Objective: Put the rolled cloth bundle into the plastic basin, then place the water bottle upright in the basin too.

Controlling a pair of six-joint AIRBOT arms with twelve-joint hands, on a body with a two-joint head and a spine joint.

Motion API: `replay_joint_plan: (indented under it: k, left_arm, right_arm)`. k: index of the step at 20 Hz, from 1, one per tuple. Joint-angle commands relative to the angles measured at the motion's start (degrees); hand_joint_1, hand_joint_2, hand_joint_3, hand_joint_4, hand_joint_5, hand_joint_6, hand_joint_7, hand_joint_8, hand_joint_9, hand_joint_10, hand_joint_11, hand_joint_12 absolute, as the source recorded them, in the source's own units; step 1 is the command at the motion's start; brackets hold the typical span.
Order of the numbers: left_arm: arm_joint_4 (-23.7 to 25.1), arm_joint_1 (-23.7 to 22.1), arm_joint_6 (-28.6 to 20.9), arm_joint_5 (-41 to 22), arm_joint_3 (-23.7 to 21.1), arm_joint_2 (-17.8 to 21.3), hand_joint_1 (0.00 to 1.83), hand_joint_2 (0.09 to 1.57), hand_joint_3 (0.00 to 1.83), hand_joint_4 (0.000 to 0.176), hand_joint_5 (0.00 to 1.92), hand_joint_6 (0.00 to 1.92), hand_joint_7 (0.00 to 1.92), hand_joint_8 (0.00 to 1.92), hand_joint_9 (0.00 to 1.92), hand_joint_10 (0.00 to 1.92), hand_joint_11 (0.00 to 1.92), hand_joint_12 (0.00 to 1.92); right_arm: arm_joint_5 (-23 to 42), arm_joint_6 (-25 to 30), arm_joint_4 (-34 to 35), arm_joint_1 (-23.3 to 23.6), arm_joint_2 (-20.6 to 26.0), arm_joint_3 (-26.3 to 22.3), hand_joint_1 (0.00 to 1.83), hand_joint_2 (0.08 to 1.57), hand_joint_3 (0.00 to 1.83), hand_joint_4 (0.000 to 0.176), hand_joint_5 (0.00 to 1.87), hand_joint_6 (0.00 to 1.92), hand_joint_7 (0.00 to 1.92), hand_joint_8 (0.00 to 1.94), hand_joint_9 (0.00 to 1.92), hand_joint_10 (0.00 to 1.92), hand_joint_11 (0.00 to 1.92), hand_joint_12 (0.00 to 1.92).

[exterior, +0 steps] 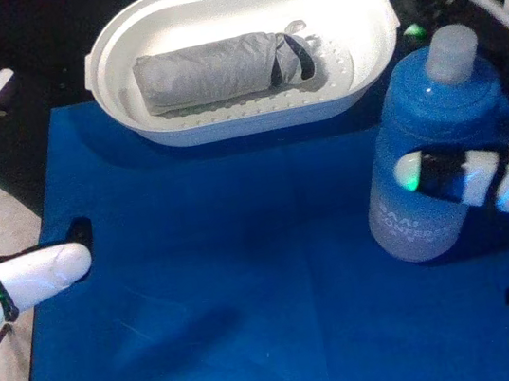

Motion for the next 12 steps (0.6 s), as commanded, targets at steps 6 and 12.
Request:
replay_joint_plan:
  k: [6, 12]
  left_arm:
    - [0.5, -0.5, -0.9, -7.4, 0.3, -0.2, 0.55, 0.84, 0.0, 0.176, 0.0, 0.0, 0.0, 0.0, 0.01, 0.0, 0.0, 0.0]
    - [0.5, -0.5, -1.3, -7.4, 0.3, -0.4, 0.54, 0.86, 0.0, 0.176, 0.01, 0.0, 0.03, 0.01, 0.0, 0.0, 0.0, 0.0]
  right_arm:
    - [6.7, 2.8, -1.1, 2.1, -3.4, 2.4, 0.85, 1.0, 0.0, 0.176, 0.12, 0.0, 0.2, 0.0, 0.16, 0.01, 0.0, 0.8]
    - [3.4, 2.9, -2.1, 3.1, -3.1, 3.2, 1.23, 1.18, 0.0, 0.0, 0.78, 1.04, 0.93, 1.31, 0.97, 1.27, 0.91, 1.61]
